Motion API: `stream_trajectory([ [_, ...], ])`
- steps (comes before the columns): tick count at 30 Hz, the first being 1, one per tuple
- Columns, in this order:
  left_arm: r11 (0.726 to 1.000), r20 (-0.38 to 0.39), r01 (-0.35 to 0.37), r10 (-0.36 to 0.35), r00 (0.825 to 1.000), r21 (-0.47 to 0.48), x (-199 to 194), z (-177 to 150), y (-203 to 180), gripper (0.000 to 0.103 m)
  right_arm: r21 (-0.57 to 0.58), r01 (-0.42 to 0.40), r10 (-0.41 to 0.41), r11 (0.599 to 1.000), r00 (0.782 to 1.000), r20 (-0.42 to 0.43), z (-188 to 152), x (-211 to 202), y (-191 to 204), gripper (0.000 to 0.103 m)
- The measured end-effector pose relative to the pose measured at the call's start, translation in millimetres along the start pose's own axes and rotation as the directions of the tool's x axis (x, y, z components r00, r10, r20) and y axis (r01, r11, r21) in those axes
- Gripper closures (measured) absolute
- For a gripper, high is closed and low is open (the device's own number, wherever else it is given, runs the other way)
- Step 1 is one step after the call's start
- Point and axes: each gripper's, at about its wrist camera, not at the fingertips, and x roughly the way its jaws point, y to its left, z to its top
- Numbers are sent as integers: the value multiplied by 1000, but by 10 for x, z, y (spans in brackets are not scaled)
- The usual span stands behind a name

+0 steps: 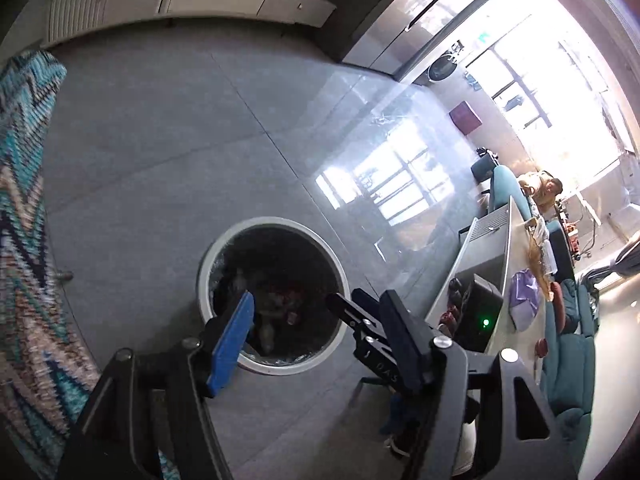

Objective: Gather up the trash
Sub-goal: 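Carry carton and wrapper to the bin and open both tools, then return both tools to the blanket toward purple glove and second carton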

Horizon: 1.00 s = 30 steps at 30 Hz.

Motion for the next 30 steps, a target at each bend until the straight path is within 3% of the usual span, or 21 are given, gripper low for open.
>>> stream_trajectory([
  [7, 996, 163, -71, 60, 985, 58, -747, -232, -11, 39, 44, -34, 31, 998, 997, 68, -67, -343, 92, 50],
  [11, 988, 202, -121, 99, 974, 100, -1145, -424, 12, 39, 43, -64, 58, 997, 991, 125, -112, -663, 276, 47],
  [15, 976, 274, -188, 153, 949, 108, -1612, -664, 88, 39, 21, -107, 101, 994, 975, 200, -145, -1085, 584, 43],
  [19, 958, 362, -273, 225, 904, 85, -2109, -945, 230, 39, -34, -135, 139, 990, 957, 256, -173, -1444, 966, 35],
  [26, 939, 455, -340, 321, 830, -42, -2956, -1410, 715, 38, -147, -161, 200, 976, 928, 315, -318, -1941, 1714, 24],
  [28, 928, 482, -358, 359, 799, -98, -3218, -1561, 928, 34, -177, -155, 207, 972, 923, 325, -372, -2037, 1925, 20],
  [30, 910, 514, -387, 406, 755, -150, -3445, -1703, 1107, 33, -194, -169, 226, 966, 917, 329, -423, -2116, 2062, 17],
])
